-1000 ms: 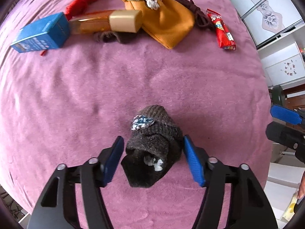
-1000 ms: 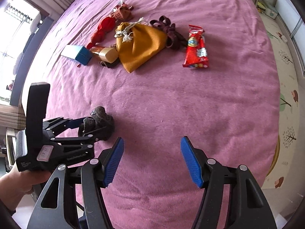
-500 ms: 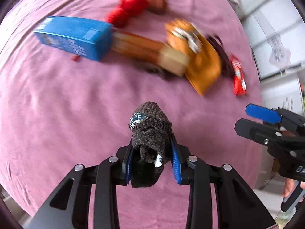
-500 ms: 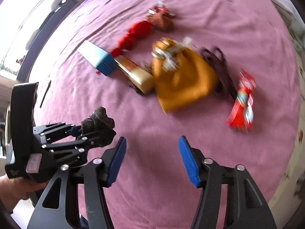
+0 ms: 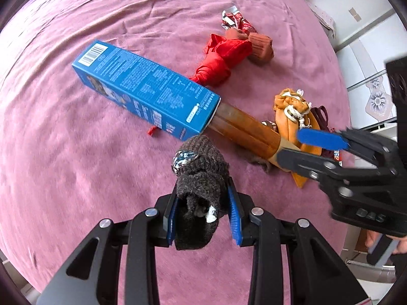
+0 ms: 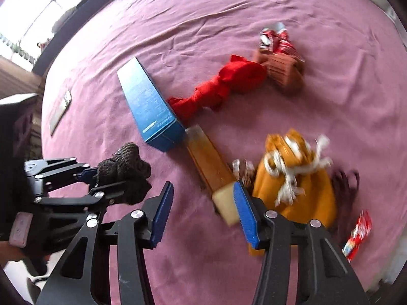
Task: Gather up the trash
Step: 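Grasp the amber bottle with right tool while left tool holds the sock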
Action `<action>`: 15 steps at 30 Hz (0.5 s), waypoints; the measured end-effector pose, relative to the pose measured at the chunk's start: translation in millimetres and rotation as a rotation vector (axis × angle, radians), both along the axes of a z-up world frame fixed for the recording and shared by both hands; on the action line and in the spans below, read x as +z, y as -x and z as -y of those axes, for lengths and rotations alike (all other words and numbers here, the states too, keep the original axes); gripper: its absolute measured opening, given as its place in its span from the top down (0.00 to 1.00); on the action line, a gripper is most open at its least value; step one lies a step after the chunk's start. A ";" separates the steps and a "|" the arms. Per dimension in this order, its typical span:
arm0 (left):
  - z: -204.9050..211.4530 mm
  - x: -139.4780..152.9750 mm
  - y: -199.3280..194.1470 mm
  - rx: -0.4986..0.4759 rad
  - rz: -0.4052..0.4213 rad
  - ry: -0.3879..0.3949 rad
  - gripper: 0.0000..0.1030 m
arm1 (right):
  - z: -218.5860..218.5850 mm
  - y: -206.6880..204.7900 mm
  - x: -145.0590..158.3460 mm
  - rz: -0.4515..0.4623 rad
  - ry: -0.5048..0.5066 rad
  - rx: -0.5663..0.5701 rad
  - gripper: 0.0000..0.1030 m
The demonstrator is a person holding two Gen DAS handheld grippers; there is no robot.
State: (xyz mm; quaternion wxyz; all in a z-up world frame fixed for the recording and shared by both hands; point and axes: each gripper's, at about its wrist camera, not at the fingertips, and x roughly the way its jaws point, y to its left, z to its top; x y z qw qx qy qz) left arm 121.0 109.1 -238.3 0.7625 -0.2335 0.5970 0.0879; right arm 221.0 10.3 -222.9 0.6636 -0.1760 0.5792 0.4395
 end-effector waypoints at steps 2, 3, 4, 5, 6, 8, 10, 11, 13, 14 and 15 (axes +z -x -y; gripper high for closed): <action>-3.1 -0.2 0.1 -0.015 -0.004 0.002 0.68 | -13.9 -2.8 -8.2 0.017 0.025 0.037 0.55; -4.0 -1.8 -0.6 -0.019 -0.007 0.009 0.68 | -19.0 -4.1 -12.1 0.024 0.037 0.050 0.56; -5.1 -3.0 -1.2 -0.022 -0.009 0.014 0.68 | -23.3 -5.1 -15.6 0.029 0.046 0.064 0.57; -5.6 -4.4 -3.0 -0.024 -0.010 0.018 0.68 | -28.5 -6.4 -20.0 0.029 0.057 0.080 0.58; -5.8 -5.3 -3.4 -0.028 -0.011 0.022 0.68 | -31.3 -7.7 -23.7 0.027 0.068 0.091 0.60; -5.6 -7.6 -4.6 -0.033 -0.017 0.028 0.68 | -36.1 -9.3 -32.9 0.025 0.098 0.106 0.66; -5.0 -10.7 -5.6 -0.032 -0.020 0.040 0.68 | -36.1 -10.6 -37.1 0.007 0.092 0.104 0.67; -4.2 -11.3 -5.7 -0.032 -0.020 0.043 0.68 | -35.5 -10.2 -36.4 0.007 0.088 0.101 0.68; -2.3 -11.8 -5.9 -0.033 -0.019 0.043 0.68 | -32.0 -7.8 -34.3 0.008 0.085 0.099 0.69; -0.9 -11.3 -5.1 -0.033 -0.018 0.042 0.68 | -28.9 -6.2 -33.1 0.005 0.080 0.092 0.69; 0.7 -10.9 -4.6 -0.035 -0.018 0.041 0.68 | -25.9 -5.2 -31.9 0.000 0.076 0.086 0.70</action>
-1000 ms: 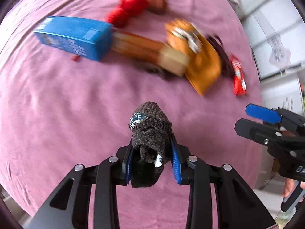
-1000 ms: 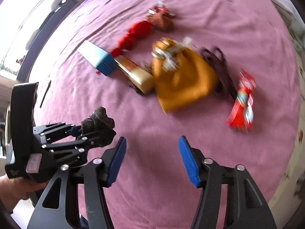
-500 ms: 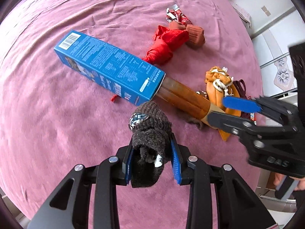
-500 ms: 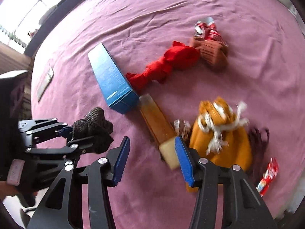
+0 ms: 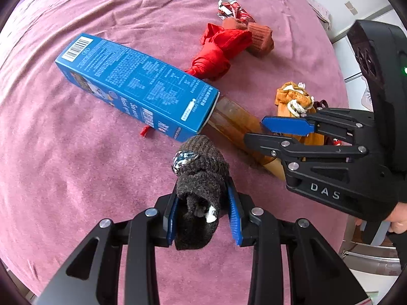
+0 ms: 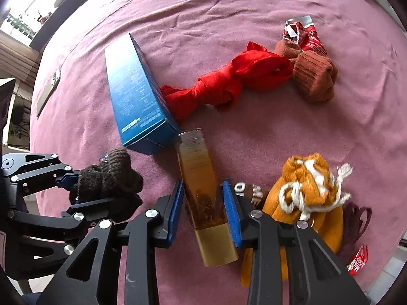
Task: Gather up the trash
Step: 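Grasp the amber bottle with right tool while left tool holds the sock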
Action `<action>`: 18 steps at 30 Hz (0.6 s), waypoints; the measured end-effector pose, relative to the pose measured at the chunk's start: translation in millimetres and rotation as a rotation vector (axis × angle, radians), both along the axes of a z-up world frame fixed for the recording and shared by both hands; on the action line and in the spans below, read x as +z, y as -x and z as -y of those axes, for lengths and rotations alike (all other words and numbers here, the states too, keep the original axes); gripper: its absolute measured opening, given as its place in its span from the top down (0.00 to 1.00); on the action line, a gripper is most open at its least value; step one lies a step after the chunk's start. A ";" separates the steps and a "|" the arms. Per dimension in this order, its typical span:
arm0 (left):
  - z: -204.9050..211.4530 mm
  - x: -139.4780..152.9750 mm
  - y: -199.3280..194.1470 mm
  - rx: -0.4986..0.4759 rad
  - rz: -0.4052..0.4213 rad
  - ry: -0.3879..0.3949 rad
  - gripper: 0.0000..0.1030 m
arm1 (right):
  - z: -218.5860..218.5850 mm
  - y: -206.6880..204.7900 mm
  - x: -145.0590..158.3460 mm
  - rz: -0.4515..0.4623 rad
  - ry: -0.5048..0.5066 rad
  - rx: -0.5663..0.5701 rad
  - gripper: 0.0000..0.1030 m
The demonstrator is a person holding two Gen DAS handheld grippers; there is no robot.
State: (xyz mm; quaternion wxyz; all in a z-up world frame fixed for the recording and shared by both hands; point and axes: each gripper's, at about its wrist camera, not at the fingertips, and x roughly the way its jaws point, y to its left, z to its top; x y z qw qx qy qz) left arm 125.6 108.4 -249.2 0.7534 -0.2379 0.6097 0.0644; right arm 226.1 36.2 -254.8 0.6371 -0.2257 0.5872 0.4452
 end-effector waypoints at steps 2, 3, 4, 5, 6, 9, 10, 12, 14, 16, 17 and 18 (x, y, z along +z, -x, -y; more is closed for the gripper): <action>4.5 1.3 0.9 -0.004 -0.001 -0.003 0.68 | 9.2 4.2 5.1 -0.010 -0.013 -0.021 0.71; 6.5 1.7 0.9 -0.005 -0.002 -0.002 0.68 | 15.1 6.0 7.6 -0.017 -0.020 -0.034 0.71; 8.6 2.7 2.0 -0.006 -0.003 -0.003 0.68 | 21.2 8.7 10.7 -0.021 -0.026 -0.044 0.71; 11.6 4.0 2.9 -0.009 -0.003 -0.003 0.68 | 27.3 10.3 14.6 -0.028 -0.035 -0.061 0.71; 15.3 5.6 4.0 -0.014 -0.003 -0.001 0.68 | 35.0 12.6 18.3 -0.034 -0.044 -0.077 0.71; 30.2 11.1 7.3 -0.045 -0.003 0.000 0.68 | 59.1 18.4 29.1 -0.058 -0.070 -0.132 0.72; 35.5 13.2 8.2 -0.058 -0.004 -0.003 0.68 | 65.4 20.6 32.5 -0.061 -0.076 -0.145 0.72; 48.5 17.3 9.8 -0.083 -0.003 -0.003 0.68 | 82.3 25.8 38.5 -0.065 -0.083 -0.181 0.72; 61.6 20.9 11.2 -0.104 -0.001 -0.001 0.68 | 102.2 31.5 42.1 -0.069 -0.090 -0.218 0.73; 76.3 24.7 12.1 -0.129 0.001 -0.001 0.68 | 118.2 36.1 44.7 -0.069 -0.094 -0.250 0.74; 83.9 26.8 12.5 -0.142 0.004 -0.001 0.68 | 129.2 38.6 46.6 -0.070 -0.097 -0.269 0.74; 92.2 28.7 12.8 -0.158 0.006 0.000 0.68 | 135.5 41.4 47.8 -0.069 -0.099 -0.285 0.91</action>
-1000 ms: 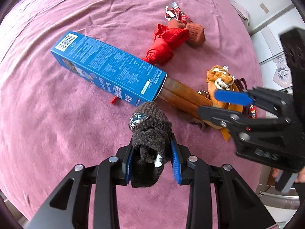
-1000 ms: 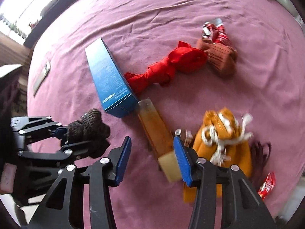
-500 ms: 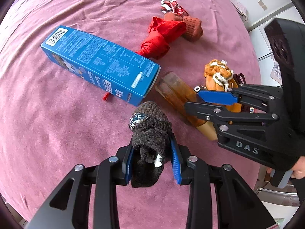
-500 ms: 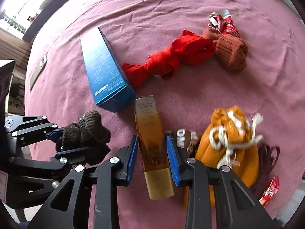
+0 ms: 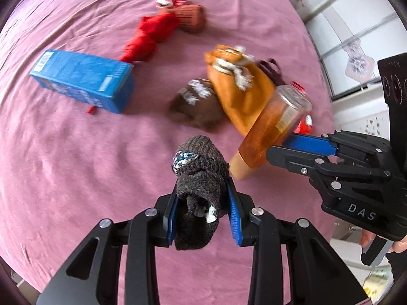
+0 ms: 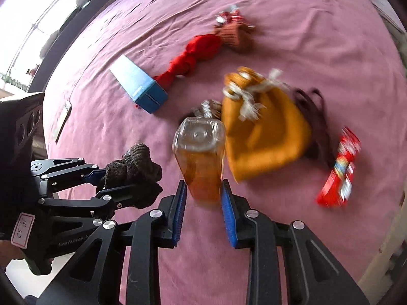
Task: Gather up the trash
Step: 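Grasp the amber bottle with right tool while left tool holds the sock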
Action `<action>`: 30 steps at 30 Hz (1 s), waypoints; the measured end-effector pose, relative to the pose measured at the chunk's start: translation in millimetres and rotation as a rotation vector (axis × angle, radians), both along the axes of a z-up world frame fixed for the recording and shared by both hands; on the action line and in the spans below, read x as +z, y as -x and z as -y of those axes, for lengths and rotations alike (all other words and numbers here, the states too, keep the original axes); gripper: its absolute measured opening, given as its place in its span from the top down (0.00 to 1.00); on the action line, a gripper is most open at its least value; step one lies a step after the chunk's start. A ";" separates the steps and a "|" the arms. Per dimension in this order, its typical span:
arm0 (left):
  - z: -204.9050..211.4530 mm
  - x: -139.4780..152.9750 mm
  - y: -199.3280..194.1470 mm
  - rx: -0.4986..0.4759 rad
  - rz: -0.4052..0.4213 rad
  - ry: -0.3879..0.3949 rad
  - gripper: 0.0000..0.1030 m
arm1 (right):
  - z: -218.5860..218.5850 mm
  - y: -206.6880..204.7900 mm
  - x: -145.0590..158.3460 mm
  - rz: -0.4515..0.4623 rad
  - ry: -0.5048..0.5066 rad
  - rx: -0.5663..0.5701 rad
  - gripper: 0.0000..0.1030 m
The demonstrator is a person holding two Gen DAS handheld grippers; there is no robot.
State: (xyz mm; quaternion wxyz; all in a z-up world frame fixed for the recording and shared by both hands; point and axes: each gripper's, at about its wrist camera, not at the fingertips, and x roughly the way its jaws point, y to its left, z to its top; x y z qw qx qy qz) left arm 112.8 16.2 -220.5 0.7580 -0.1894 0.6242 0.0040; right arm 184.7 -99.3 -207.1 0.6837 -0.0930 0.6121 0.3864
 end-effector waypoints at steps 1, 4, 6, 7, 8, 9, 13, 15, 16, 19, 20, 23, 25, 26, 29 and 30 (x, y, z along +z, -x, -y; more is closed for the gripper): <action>7.0 1.6 0.1 -0.013 0.001 -0.001 0.68 | 9.3 1.1 1.1 -0.016 -0.006 -0.011 1.00; 32.5 5.7 -1.9 -0.065 0.009 0.000 0.68 | 37.5 5.4 6.0 -0.019 -0.010 -0.075 1.00; 45.9 7.5 -2.8 -0.093 0.012 -0.007 0.68 | 50.9 7.4 5.7 -0.018 -0.003 -0.102 1.00; 51.4 8.2 -3.4 -0.099 0.014 -0.009 0.68 | 59.0 8.0 5.3 -0.031 -0.009 -0.117 1.00; 56.1 9.9 -3.6 -0.099 0.018 -0.007 0.68 | 64.8 9.0 5.1 -0.034 -0.014 -0.127 1.00; 59.1 11.5 -3.7 -0.097 0.023 -0.004 0.68 | 68.9 9.5 5.4 -0.040 -0.021 -0.131 1.00; 60.7 15.3 -2.8 -0.082 0.035 -0.005 0.68 | 73.1 9.3 7.1 -0.042 -0.037 -0.137 1.00; 56.8 14.7 -2.8 -0.077 0.031 -0.018 0.68 | 68.1 7.2 8.2 -0.036 -0.045 -0.133 1.00; 52.7 13.9 -2.7 -0.071 0.028 -0.020 0.68 | 66.5 6.3 8.6 -0.038 -0.049 -0.126 1.00; 38.1 14.5 0.9 -0.057 0.026 -0.033 0.68 | 52.3 2.9 7.6 -0.040 -0.052 -0.099 0.99; 31.6 13.7 0.4 -0.047 0.023 -0.036 0.68 | 44.8 1.3 6.3 -0.040 -0.052 -0.089 0.99; 16.0 10.0 -1.8 -0.029 0.017 -0.040 0.68 | 26.7 -2.3 0.8 -0.041 -0.042 -0.069 0.99; 6.4 7.1 -4.2 -0.018 0.011 -0.042 0.68 | 16.5 -5.0 -4.0 -0.046 -0.037 -0.062 0.95; 2.0 5.4 -5.4 -0.014 0.009 -0.040 0.68 | 10.8 -6.7 -7.0 -0.050 -0.031 -0.059 0.92; -8.3 1.1 -9.0 -0.006 0.006 -0.038 0.68 | -0.7 -11.6 -15.0 -0.055 -0.023 -0.058 0.75; -10.5 0.0 -9.8 -0.004 0.006 -0.037 0.68 | -4.3 -13.7 -17.9 -0.059 -0.020 -0.058 0.72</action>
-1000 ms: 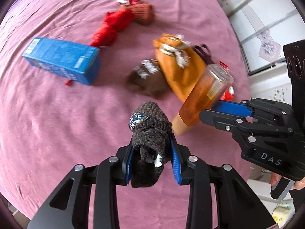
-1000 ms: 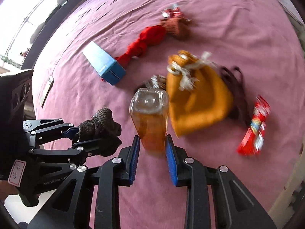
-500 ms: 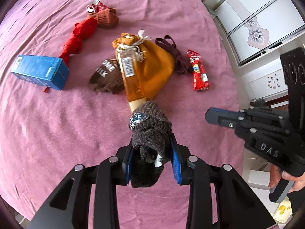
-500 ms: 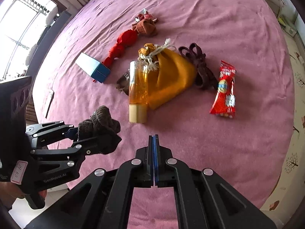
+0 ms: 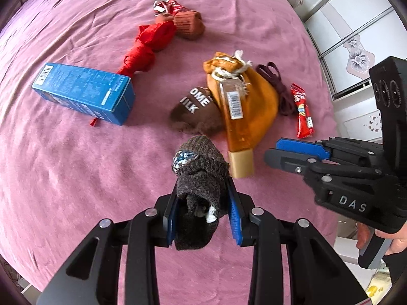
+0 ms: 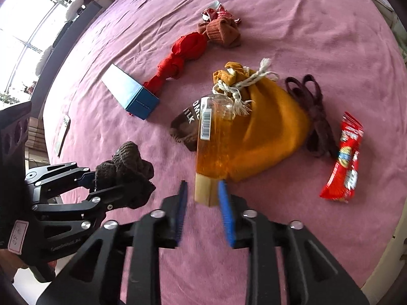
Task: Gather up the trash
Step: 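Grasp the amber bottle with right tool while left tool holds the sock, then carry sock and bottle to the yellow bin and open both tools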
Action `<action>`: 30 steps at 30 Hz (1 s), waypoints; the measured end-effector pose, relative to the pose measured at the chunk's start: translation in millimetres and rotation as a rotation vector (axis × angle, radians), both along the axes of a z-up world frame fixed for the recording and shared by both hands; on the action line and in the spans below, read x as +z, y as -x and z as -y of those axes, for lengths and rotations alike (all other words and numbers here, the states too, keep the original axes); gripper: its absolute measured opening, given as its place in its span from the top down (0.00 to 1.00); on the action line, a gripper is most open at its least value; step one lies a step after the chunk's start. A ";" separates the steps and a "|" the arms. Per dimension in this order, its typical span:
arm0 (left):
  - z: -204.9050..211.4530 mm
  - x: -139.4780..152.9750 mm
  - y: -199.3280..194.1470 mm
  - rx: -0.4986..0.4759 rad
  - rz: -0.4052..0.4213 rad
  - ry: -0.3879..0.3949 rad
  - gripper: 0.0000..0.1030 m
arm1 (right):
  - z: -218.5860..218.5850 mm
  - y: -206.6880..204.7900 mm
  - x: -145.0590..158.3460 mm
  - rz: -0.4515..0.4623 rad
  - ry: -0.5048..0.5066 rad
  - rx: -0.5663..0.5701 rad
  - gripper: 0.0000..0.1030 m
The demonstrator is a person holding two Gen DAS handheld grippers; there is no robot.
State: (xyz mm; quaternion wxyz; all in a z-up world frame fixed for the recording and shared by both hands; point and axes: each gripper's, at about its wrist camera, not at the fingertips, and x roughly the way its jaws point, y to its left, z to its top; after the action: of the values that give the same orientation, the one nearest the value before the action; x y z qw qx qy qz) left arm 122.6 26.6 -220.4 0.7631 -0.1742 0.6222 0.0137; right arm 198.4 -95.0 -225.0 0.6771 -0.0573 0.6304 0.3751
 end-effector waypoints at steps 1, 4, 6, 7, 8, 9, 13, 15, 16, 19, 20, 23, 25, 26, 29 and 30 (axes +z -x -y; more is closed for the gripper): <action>-2.0 -1.0 -0.5 0.004 0.000 0.001 0.68 | -3.9 -2.3 -3.2 -0.002 0.006 0.002 0.72; -8.4 -5.9 -2.8 0.014 -0.004 0.009 0.68 | -13.4 -8.5 -12.1 -0.005 0.027 0.007 0.72; -11.7 -9.3 -4.1 0.018 -0.009 0.014 0.68 | -18.2 -12.5 -17.3 -0.008 0.036 0.007 0.72; -13.2 -11.0 -4.6 0.020 -0.011 0.017 0.68 | -20.9 -14.6 -19.9 -0.010 0.042 0.006 0.72; -14.4 -12.5 -5.1 0.021 -0.013 0.018 0.68 | -22.4 -16.0 -21.8 -0.011 0.044 0.006 0.72; -15.1 -13.5 -5.3 0.022 -0.016 0.020 0.68 | -24.1 -17.7 -23.8 -0.012 0.049 0.006 0.71; -18.2 -17.8 -6.2 0.029 -0.024 0.026 0.68 | -31.0 -23.6 -35.1 -0.033 0.060 0.004 0.68; -19.3 -19.1 -6.4 0.036 -0.028 0.028 0.68 | -33.2 -24.9 -39.2 -0.043 0.060 0.003 0.66; -19.7 -19.4 -6.4 0.038 -0.029 0.028 0.68 | -34.7 -25.1 -41.1 -0.049 0.060 0.006 0.66; -19.4 -19.1 -6.1 0.038 -0.032 0.024 0.68 | -39.6 -24.0 -46.8 -0.053 0.072 0.024 0.69; -19.0 -19.2 -6.1 0.039 -0.033 0.024 0.68 | -40.0 -22.9 -45.9 -0.045 0.071 0.028 0.69; -18.3 -17.0 -5.7 0.041 -0.031 0.021 0.68 | -36.7 -19.0 -39.3 -0.028 0.061 0.034 0.69; -15.5 -14.8 -5.8 0.033 -0.029 0.016 0.68 | -31.8 -16.1 -34.4 -0.022 0.056 0.032 0.69; -12.9 -13.7 -6.4 0.027 -0.027 0.013 0.68 | -26.6 -14.4 -30.5 -0.019 0.051 0.025 0.69; -2.4 -9.7 -8.1 0.001 -0.022 0.009 0.68 | -8.5 -10.8 -19.3 -0.014 0.034 -0.006 0.69; 2.5 -7.8 -9.0 -0.010 -0.020 0.008 0.68 | -2.1 -9.6 -15.7 -0.009 0.031 -0.016 0.69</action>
State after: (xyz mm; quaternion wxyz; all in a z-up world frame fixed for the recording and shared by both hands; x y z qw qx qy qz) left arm 131.6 24.1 -228.2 0.7562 -0.1737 0.6308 0.0092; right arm 208.0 -92.9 -240.7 0.6763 -0.0608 0.6398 0.3600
